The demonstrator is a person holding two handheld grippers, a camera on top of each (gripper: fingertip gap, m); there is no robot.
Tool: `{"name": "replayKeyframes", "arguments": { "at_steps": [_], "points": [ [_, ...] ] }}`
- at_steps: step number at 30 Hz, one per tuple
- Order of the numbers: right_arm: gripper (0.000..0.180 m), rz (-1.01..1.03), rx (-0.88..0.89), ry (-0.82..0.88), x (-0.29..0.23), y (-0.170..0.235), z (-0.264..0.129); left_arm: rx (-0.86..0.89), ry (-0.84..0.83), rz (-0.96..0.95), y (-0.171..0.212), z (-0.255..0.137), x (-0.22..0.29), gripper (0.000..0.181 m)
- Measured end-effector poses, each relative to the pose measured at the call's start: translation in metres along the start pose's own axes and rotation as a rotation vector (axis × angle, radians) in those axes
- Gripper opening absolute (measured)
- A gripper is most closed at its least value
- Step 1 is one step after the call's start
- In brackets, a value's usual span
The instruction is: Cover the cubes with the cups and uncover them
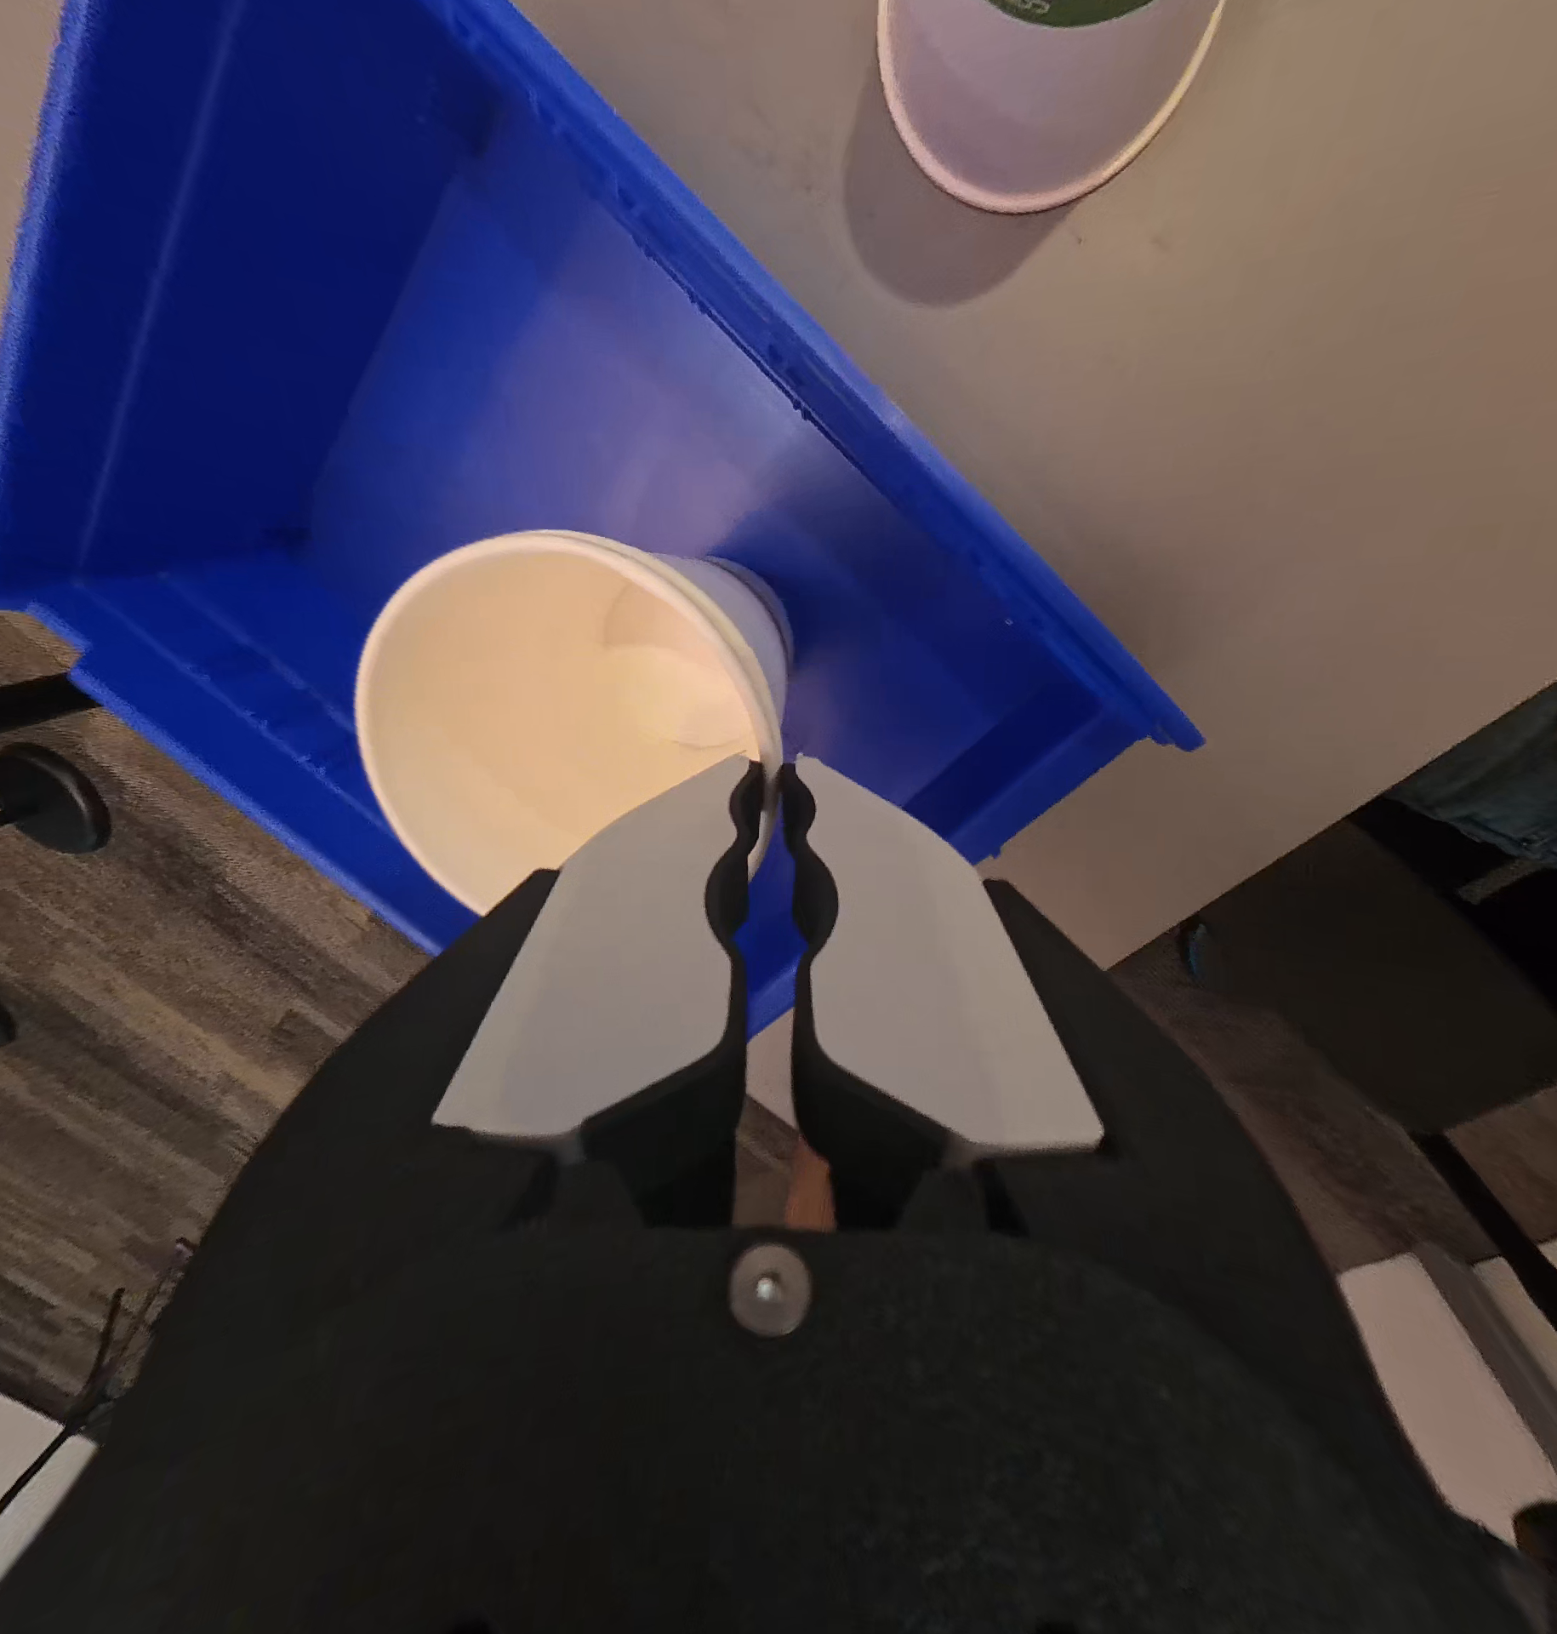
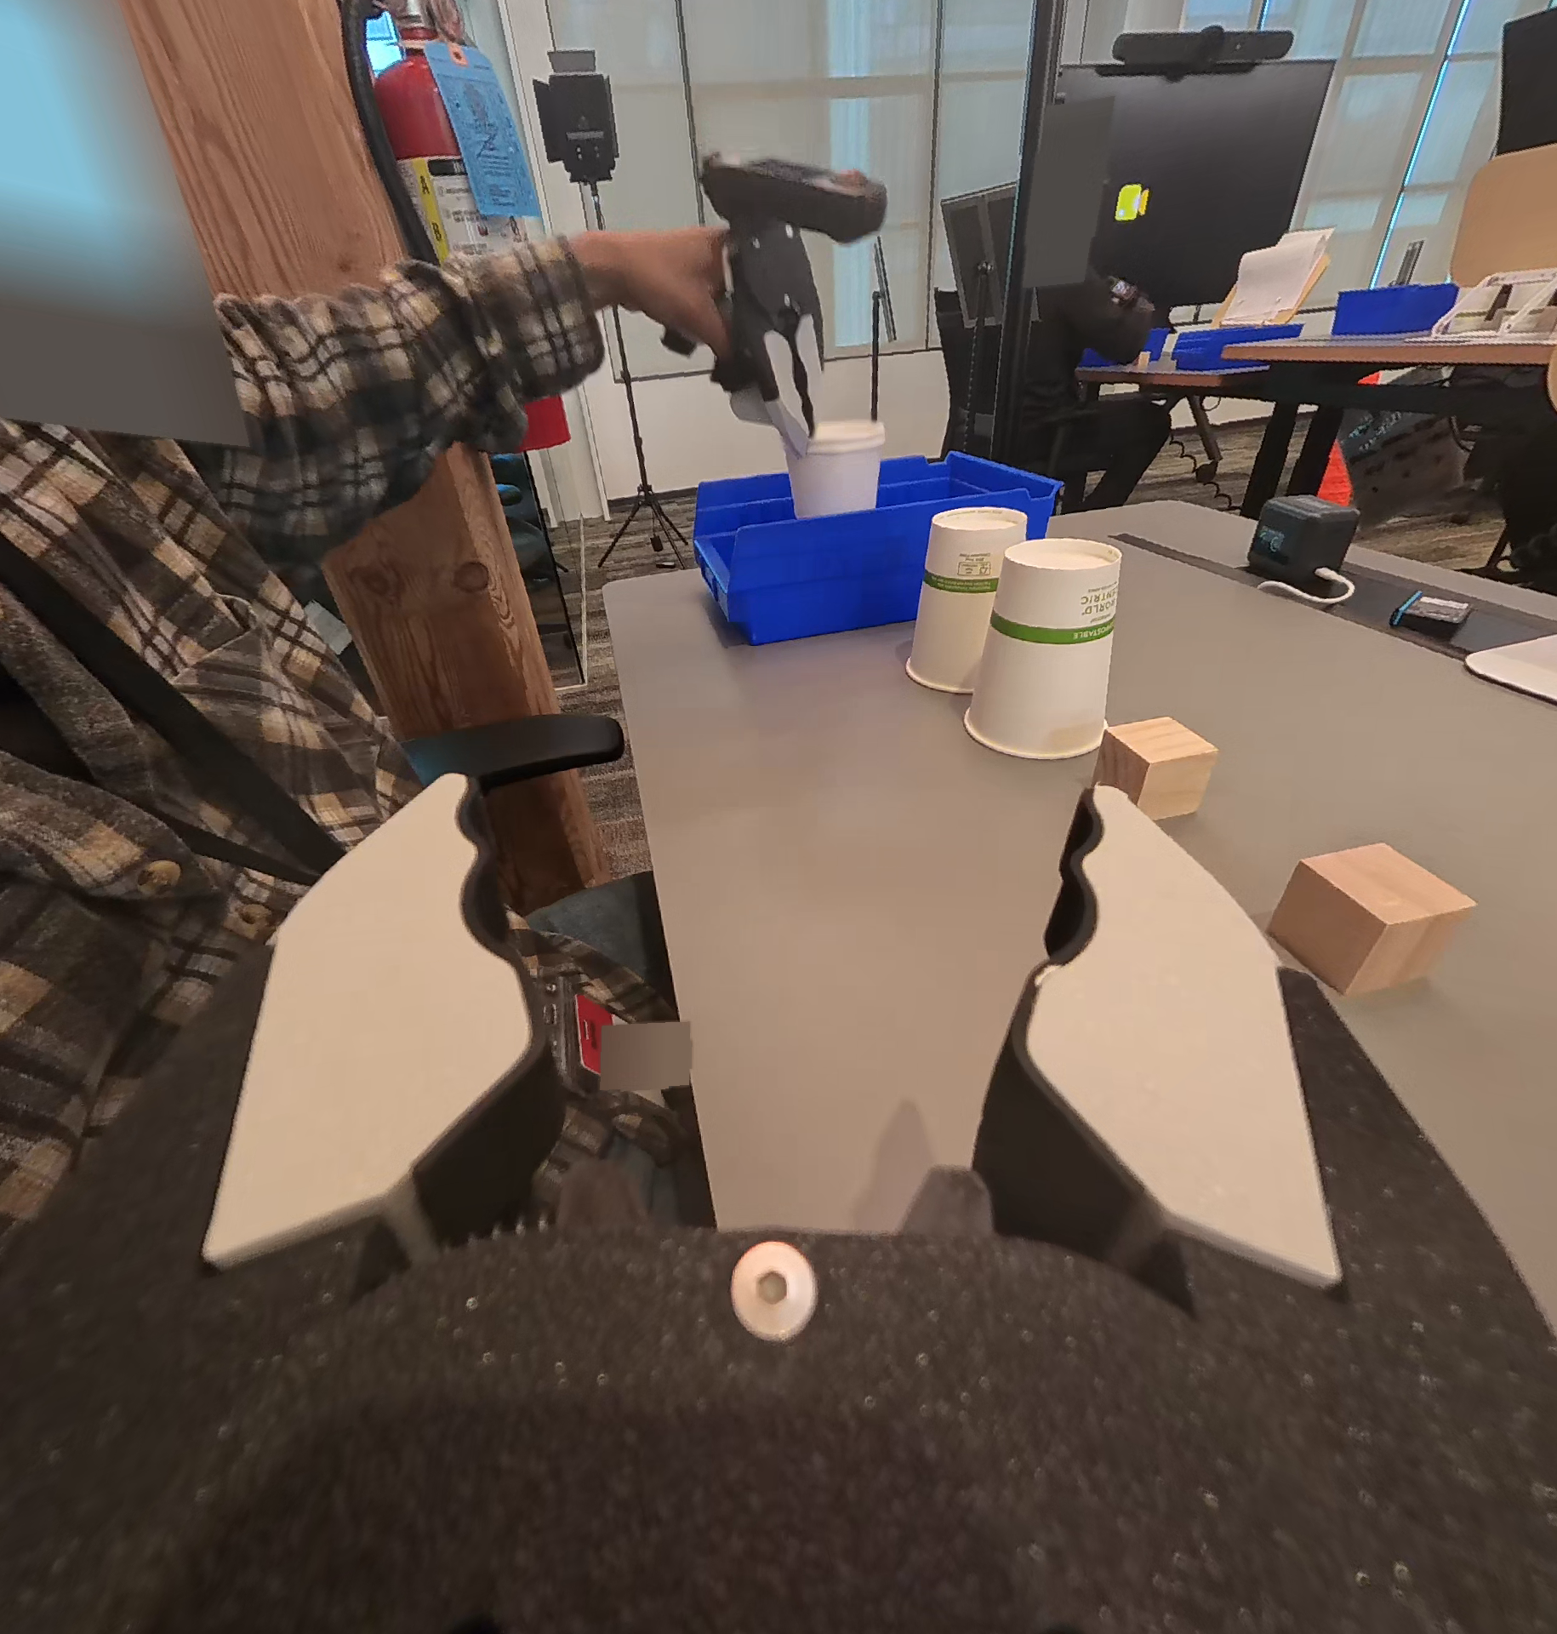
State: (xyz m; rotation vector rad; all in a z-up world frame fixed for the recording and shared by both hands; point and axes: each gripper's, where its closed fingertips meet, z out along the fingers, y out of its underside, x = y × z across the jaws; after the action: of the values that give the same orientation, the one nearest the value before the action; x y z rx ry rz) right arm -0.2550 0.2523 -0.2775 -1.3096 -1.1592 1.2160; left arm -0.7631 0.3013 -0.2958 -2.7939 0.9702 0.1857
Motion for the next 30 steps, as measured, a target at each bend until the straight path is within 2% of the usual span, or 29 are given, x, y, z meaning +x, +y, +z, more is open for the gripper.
{"name": "replayKeyframes", "arguments": {
  "at_steps": [4, 12, 18, 30],
  "points": [
    [0.120, 0.003, -0.003, -0.003, -0.002, 0.001, -0.001, -0.002, 0.045, -0.026, 0.002, 0.017, 0.002, 0.005],
    [0.121, 0.005, 0.009, -0.010, -0.003, -0.001, -0.001, 0.039, 0.095, -0.043, -0.003, 0.011, 0.010, 0.008],
    [0.121, 0.007, 0.002, -0.012, -0.004, 0.001, 0.001, 0.019, 0.150, -0.062, -0.001, 0.014, 0.019, 0.003],
    [0.119, 0.002, 0.029, -0.002, -0.004, -0.005, -0.005, 0.002, 0.138, -0.108, 0.001, 0.013, 0.015, 0.002]
  ]
}}
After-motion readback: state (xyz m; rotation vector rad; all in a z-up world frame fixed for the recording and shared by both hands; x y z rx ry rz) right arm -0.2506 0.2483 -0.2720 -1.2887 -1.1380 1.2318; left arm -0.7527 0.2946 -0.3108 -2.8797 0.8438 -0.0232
